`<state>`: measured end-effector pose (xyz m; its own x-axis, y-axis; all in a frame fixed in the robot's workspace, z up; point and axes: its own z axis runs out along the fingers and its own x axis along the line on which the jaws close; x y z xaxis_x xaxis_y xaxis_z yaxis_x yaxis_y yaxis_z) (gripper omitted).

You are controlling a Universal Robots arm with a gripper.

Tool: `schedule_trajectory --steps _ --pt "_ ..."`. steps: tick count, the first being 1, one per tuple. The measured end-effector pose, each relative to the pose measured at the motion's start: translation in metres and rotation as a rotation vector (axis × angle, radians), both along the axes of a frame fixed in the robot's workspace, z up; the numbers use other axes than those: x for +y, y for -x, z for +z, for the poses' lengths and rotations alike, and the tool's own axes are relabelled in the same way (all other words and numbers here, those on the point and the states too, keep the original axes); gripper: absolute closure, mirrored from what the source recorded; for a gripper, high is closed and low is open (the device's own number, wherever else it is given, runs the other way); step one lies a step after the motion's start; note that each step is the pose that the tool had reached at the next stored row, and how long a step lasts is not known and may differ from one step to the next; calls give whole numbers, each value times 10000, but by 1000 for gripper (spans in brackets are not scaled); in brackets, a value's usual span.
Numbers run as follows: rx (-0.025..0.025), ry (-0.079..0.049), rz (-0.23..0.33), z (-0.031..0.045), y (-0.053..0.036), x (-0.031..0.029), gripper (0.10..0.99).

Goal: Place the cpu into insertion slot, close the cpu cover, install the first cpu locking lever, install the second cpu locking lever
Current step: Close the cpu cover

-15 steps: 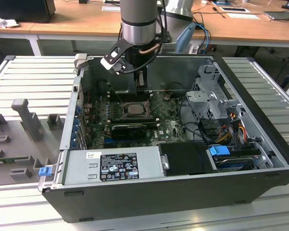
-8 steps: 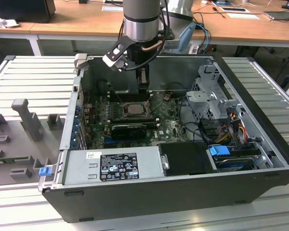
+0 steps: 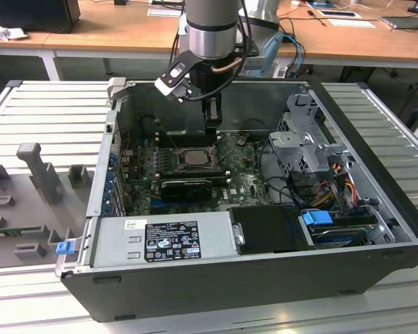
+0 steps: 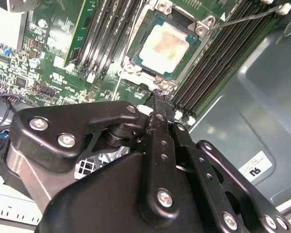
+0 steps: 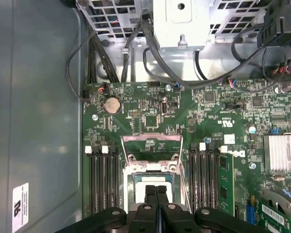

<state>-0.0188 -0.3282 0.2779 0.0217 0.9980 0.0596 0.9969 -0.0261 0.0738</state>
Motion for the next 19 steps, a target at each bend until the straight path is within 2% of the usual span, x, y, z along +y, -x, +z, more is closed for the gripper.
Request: schedule_trajectory --steps 9,19 --pt "34 0 0 -1 -112 1 980" --pt "60 2 1 -6 -324 1 980"
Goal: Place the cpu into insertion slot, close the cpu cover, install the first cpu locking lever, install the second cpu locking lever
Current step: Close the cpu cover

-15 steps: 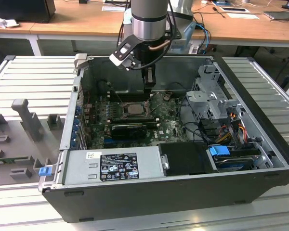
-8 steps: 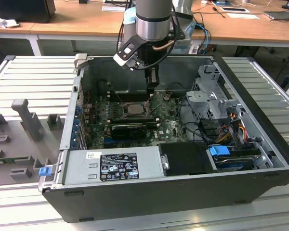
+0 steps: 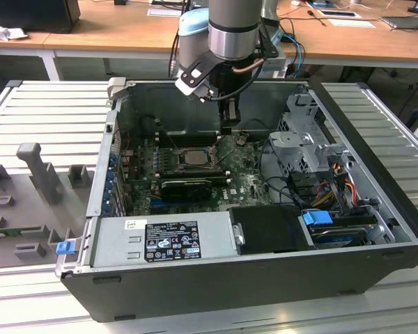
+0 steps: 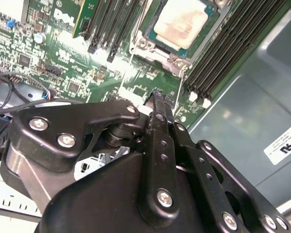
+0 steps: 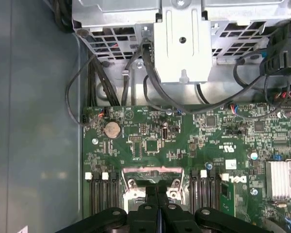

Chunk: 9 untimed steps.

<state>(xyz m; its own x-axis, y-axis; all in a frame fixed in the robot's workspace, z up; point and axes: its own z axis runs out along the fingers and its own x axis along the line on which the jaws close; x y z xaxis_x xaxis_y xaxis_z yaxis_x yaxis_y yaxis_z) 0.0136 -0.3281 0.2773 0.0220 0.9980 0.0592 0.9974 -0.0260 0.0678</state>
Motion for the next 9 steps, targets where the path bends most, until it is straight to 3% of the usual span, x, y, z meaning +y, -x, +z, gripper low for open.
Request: schedule_trajectory --steps 9 --pt "-2 0 1 -6 -41 0 980"
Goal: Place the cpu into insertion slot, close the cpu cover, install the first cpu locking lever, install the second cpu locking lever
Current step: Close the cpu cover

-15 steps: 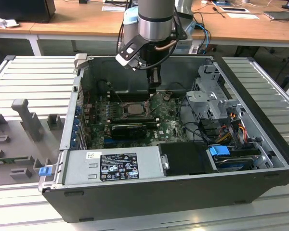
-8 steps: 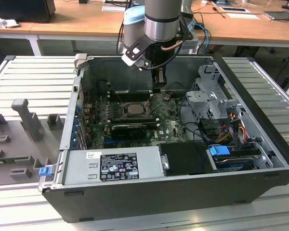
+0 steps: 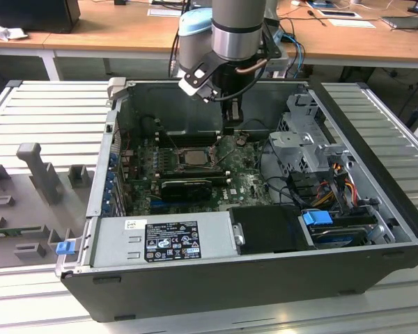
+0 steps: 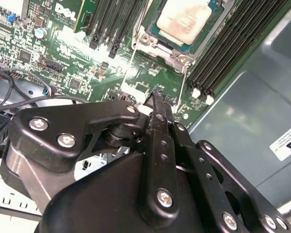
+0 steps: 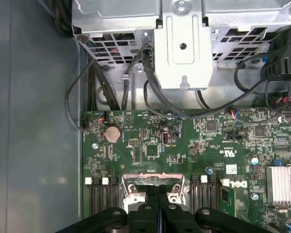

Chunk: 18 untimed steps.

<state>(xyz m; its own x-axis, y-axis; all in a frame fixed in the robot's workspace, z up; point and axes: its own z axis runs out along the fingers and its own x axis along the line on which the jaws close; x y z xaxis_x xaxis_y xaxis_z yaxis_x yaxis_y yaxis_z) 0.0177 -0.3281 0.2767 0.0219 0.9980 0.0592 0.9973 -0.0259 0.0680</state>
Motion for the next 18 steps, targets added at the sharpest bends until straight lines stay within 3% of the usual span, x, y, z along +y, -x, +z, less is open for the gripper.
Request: schedule_trajectory --steps 6,10,14,18 --pt "-1 -4 1 -12 -51 1 980" --pt "0 -2 1 -42 -147 0 980" --pt "3 -1 10 -108 -300 0 980" --pt "12 -2 17 -190 -345 0 980"
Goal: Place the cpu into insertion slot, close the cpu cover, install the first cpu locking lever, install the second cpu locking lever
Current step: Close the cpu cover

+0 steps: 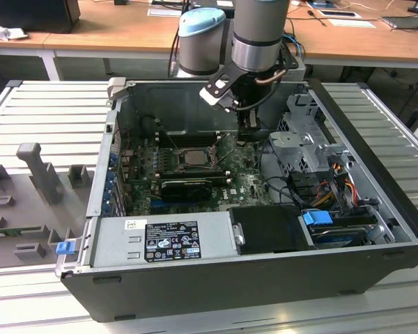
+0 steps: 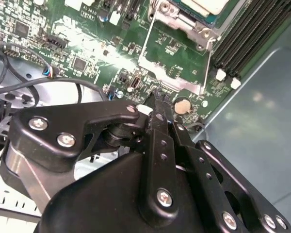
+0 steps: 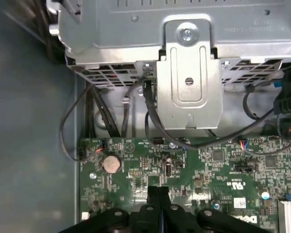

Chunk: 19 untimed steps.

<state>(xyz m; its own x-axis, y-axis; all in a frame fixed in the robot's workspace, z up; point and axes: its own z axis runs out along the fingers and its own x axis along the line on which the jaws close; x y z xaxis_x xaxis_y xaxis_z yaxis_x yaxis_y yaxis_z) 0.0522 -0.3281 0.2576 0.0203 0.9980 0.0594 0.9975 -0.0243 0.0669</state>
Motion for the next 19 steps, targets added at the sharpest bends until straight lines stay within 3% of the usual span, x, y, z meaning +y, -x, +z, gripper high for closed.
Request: schedule_trajectory --steps 4,5,8,19 --pt "168 1 5 -53 0 0 980" --pt "278 3 10 -53 0 -1 980" --pt "531 2 12 -53 2 0 980" --pt "534 1 13 -55 90 0 980"
